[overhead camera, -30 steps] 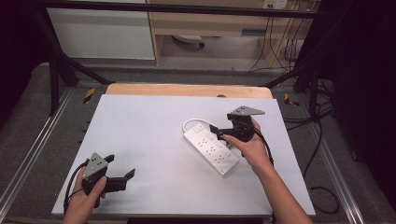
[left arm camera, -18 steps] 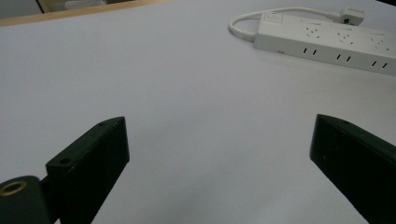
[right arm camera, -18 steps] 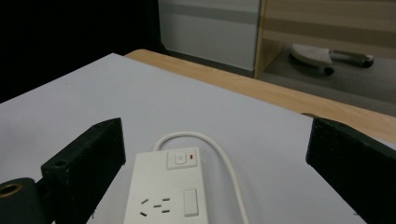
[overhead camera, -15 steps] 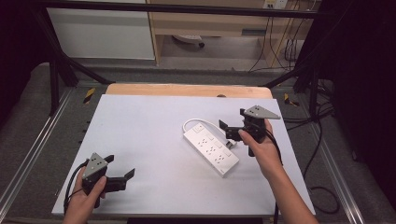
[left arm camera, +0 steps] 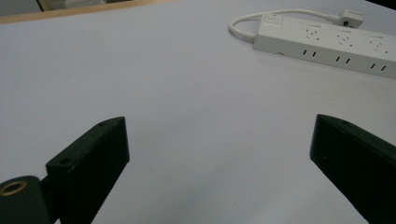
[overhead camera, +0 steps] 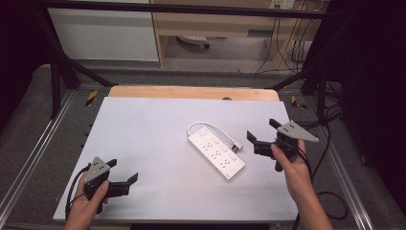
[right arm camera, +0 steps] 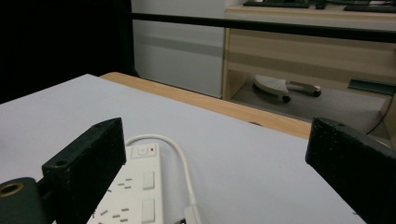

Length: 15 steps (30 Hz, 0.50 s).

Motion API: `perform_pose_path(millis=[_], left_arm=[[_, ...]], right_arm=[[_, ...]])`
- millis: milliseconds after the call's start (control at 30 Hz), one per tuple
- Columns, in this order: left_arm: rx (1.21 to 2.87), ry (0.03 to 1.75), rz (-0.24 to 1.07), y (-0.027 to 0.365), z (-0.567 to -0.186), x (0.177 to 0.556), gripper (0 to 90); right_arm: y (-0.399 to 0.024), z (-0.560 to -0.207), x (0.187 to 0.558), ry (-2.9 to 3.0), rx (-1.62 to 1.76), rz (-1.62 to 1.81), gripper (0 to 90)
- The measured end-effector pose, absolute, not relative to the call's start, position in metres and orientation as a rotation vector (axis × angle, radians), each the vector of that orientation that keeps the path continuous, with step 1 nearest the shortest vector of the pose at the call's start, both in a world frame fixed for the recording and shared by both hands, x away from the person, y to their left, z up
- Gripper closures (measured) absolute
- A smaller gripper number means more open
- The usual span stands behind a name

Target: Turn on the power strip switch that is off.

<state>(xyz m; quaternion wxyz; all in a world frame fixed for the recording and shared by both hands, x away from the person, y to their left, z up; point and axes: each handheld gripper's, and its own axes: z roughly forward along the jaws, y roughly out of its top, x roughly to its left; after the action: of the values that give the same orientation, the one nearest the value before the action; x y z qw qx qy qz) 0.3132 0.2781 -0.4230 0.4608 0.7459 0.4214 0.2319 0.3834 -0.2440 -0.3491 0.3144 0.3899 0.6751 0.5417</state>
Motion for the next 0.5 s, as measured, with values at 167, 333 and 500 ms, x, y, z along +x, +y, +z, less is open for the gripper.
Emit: perform_pose_path(millis=[167, 333, 500], left_arm=[[1.836, 1.040, 0.574, 0.278, -0.423, 0.313, 4.7], [1.823, 1.049, 0.581, 0.279, -0.423, 0.313, 4.7], [1.823, 1.056, 0.578, 0.279, -0.424, 0.314, 4.7]], right_arm=[[-0.269, -0.369, 0.361, 1.735, 1.051, 1.425, 5.2], [-0.289, -0.398, 0.348, 1.737, 1.064, 1.400, 4.4], [-0.301, -0.427, 0.344, 1.763, 1.110, 1.377, 3.9]])
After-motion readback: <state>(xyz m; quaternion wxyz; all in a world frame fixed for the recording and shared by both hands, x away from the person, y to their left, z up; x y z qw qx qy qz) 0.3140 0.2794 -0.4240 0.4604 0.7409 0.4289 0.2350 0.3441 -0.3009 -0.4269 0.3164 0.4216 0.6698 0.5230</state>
